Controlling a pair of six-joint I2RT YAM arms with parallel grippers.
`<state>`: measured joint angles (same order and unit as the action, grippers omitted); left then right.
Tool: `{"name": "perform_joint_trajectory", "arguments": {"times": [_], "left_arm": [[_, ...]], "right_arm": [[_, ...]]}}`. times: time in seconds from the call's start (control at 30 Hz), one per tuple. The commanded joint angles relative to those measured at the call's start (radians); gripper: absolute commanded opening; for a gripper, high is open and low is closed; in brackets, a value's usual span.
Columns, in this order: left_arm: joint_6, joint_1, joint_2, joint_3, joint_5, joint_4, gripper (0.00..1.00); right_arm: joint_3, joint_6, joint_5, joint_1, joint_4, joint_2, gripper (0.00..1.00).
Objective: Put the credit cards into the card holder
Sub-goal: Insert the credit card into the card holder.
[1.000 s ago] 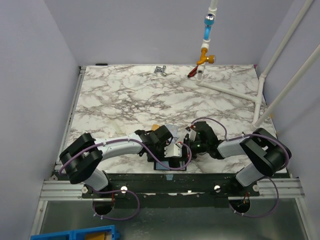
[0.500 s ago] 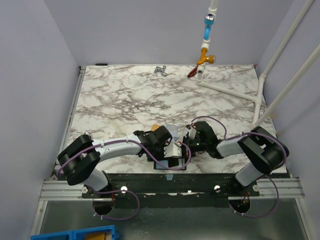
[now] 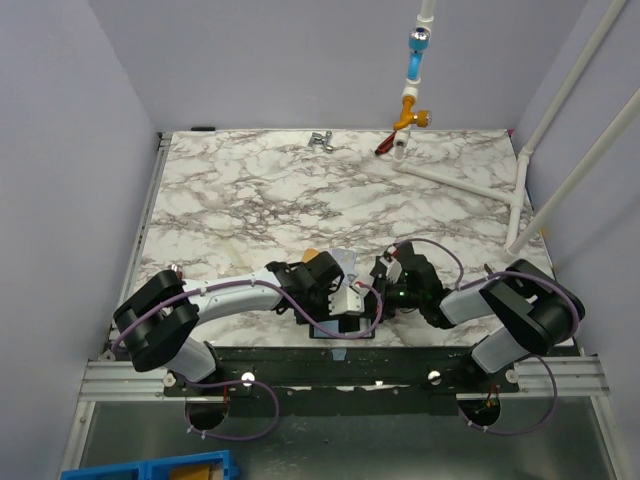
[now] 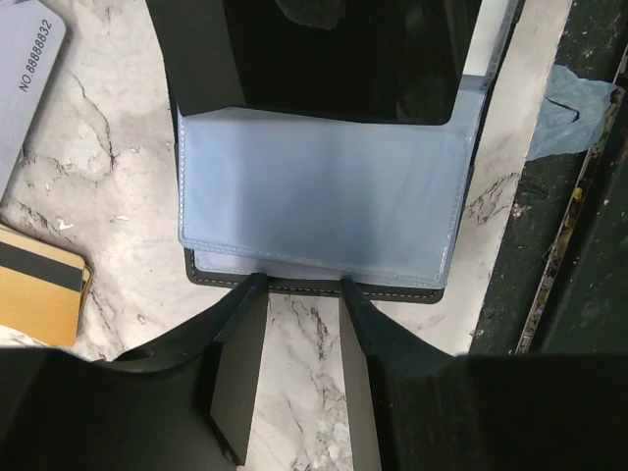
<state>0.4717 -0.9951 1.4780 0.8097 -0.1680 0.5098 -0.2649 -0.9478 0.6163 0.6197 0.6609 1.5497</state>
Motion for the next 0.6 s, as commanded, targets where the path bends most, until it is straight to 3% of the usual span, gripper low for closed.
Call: {"name": "perform_joint_trajectory", "arguments": {"times": [0.0, 0.33, 0.57], "left_arm": [[-0.021, -0.007, -0.007, -0.023, -0.077, -0.028, 0.36], [-0.030, -0.005, -0.014, -0.052, -0.082, -0.054, 0.36], [-0.034, -0.005, -0.008, -0.052, -0.062, -0.053, 0.35]], "right_arm": [[0.035, -0.035, -0.101, -0.004, 0.063, 0.007, 0.01], [0.077, -0.084, -0.107, -0.003, 0.178, 0.049, 0.01], [0.087, -0.058, -0.073, -0.003, 0.154, 0.057, 0.01]]}}
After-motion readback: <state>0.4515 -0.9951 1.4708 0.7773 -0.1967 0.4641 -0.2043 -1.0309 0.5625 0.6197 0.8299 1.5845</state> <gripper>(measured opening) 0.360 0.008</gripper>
